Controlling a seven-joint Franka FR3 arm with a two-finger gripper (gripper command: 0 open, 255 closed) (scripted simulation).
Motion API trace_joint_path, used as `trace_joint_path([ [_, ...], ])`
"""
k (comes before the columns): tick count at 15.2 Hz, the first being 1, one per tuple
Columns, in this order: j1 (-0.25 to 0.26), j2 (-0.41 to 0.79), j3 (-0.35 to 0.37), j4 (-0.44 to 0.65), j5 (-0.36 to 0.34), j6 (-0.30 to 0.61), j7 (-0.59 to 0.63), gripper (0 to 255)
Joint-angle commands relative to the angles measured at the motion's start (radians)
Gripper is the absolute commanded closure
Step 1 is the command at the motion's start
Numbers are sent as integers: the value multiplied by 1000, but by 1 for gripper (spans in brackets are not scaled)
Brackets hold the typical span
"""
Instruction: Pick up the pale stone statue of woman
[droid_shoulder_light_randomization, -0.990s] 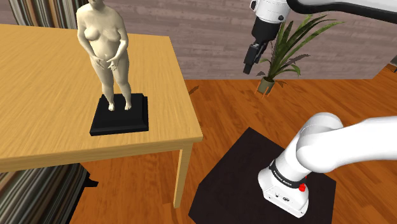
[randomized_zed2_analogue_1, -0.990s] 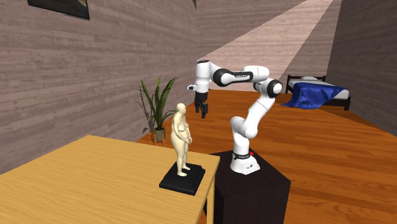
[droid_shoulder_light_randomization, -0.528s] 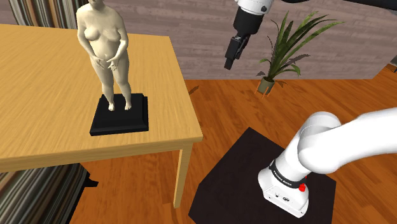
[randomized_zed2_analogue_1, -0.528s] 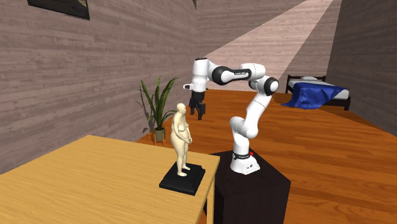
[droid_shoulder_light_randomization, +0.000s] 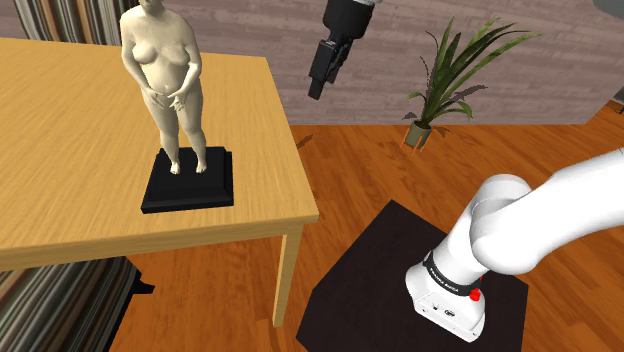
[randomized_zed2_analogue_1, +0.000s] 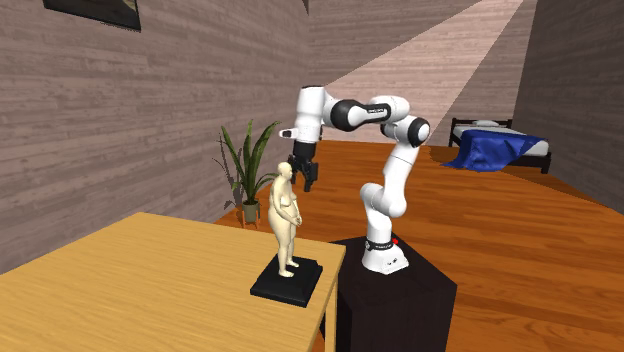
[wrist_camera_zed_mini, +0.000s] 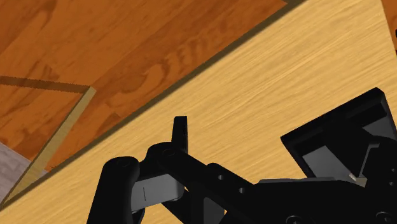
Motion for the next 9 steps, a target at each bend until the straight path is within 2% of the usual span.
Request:
trace_joint_path([
  [1, 16, 36, 17, 50, 17, 9, 4, 0],
  [9, 69, 199, 86, 262, 55, 55, 16, 0],
])
